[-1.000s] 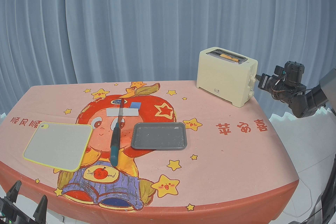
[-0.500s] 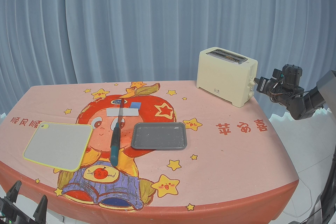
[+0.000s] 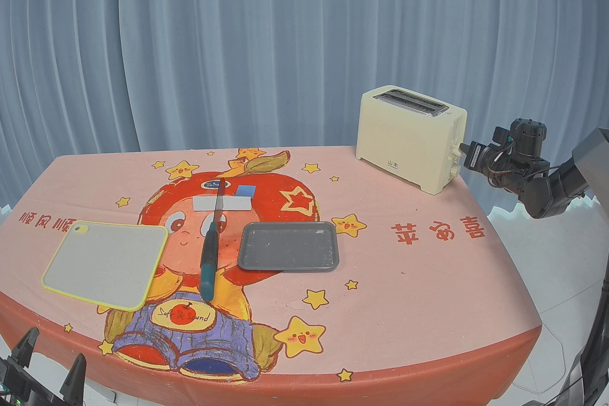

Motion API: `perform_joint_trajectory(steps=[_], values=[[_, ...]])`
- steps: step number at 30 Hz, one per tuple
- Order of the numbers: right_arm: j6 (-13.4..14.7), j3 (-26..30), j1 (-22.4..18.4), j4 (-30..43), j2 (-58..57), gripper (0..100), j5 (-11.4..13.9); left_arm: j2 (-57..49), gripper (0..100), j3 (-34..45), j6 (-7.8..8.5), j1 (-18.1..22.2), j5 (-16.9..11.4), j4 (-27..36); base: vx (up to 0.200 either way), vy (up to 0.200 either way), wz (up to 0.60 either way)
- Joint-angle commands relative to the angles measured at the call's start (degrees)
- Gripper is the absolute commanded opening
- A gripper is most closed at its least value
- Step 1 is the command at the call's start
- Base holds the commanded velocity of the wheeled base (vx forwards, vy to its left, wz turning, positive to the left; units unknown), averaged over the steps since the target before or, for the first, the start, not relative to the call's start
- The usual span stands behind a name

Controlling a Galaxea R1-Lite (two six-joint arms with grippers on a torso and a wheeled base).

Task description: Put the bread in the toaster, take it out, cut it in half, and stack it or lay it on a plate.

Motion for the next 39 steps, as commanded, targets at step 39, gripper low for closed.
perform_joint_trajectory(steps=[39], values=[[-2.45, 6.07, 1.44, -0.18, -12.19, 0, -0.58, -0.03, 100, 1.01, -0.01, 0.0, 0.01, -0.04, 0.0, 0.0, 0.0]])
